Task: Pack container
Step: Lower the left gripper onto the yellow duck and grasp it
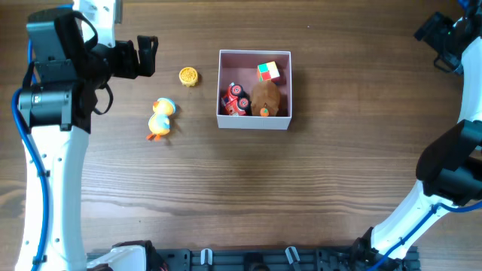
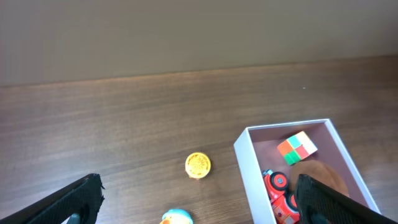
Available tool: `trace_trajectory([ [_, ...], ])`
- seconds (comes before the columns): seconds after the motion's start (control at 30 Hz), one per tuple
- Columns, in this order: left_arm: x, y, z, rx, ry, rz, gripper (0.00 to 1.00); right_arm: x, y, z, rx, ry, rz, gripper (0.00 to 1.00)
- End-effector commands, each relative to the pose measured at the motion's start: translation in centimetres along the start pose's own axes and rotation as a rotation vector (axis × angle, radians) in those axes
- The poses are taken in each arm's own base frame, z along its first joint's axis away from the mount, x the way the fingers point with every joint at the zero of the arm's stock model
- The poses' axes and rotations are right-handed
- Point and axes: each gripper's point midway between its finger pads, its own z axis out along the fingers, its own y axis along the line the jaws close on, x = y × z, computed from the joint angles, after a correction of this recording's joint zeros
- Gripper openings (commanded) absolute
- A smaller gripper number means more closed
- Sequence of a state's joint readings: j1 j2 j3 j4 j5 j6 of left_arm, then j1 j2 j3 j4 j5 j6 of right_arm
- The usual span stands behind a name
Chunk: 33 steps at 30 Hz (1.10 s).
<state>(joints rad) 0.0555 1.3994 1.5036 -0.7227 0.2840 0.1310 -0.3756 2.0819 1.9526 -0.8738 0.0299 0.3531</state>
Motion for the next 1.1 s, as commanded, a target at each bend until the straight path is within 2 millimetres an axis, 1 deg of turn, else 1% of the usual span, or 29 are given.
trace_trajectory([
  [0.0, 2.1, 1.3, 2.1, -0.026, 0.102, 0.017, 1.00, 0.4, 0.3, 0.7, -0.004, 0.014, -0.015, 1.00],
  [0.03, 3.3, 1.5, 2.8, -0.025, 0.153, 0.003, 1.00, 0.4, 0.3, 0.7, -0.004, 0.014, -0.015, 1.00],
  [0.07, 5.3, 1.6, 3.7, -0.016, 0.234, -0.019, 1.00, 0.4, 0.3, 0.7, -0.004, 0.014, -0.015, 1.00],
  [0.1, 8.3, 1.6, 5.1, -0.001, 0.358, -0.050, 1.00, 0.4, 0.3, 0.7, -0.004, 0.013, -0.015, 1.00],
  [0.17, 11.8, 1.0, 7.1, 0.025, 0.496, -0.072, 1.00, 0.4, 0.3, 0.7, -0.004, 0.014, -0.015, 1.00],
  [0.23, 13.6, 0.3, 8.7, 0.044, 0.562, -0.066, 1.00, 0.4, 0.3, 0.7, -0.004, 0.014, -0.015, 1.00],
  [0.3, 16.0, 0.2, 10.3, -0.004, 0.656, -0.035, 1.00, 0.4, 0.3, 0.7, -0.004, 0.014, -0.015, 1.00],
  [0.33, 16.8, 0.3, 10.6, -0.034, 0.687, -0.039, 1.00, 0.4, 0.3, 0.7, -0.004, 0.014, -0.015, 1.00],
  [0.37, 17.8, 1.0, 11.1, -0.118, 0.723, -0.079, 1.00, 0.4, 0.3, 0.7, -0.004, 0.014, -0.015, 1.00],
  [0.5, 19.7, 2.4, 11.9, -0.232, 0.772, -0.198, 1.00, 0.4, 0.3, 0.7, -0.004, 0.014, -0.015, 1.00],
  [0.6, 21.0, 3.9, 11.7, -0.324, 0.810, -0.250, 1.00, 0.4, 0.3, 0.7, -0.004, 0.014, -0.015, 1.00],
  [0.7, 21.7, 4.0, 11.5, -0.339, 0.842, -0.266, 1.00, 0.4, 0.3, 0.7, -0.004, 0.014, -0.015, 1.00],
  [0.8, 22.7, 3.9, 12.0, -0.329, 0.872, -0.273, 1.00, 0.4, 0.3, 0.7, -0.004, 0.014, -0.015, 1.00],
  [0.87, 23.7, 3.8, 12.4, -0.325, 0.906, -0.277, 1.00, 0.4, 0.3, 0.7, -0.004, 0.014, -0.015, 1.00],
  [1.0, 23.9, 3.8, 12.3, -0.325, 0.916, -0.277, 1.00, 0.4, 0.3, 0.7, -0.004, 0.014, -0.015, 1.00],
  [1.07, 25.0, 3.7, 12.2, -0.322, 0.939, -0.269, 1.00, 0.4, 0.3, 0.7, -0.004, 0.013, -0.015, 1.00],
])
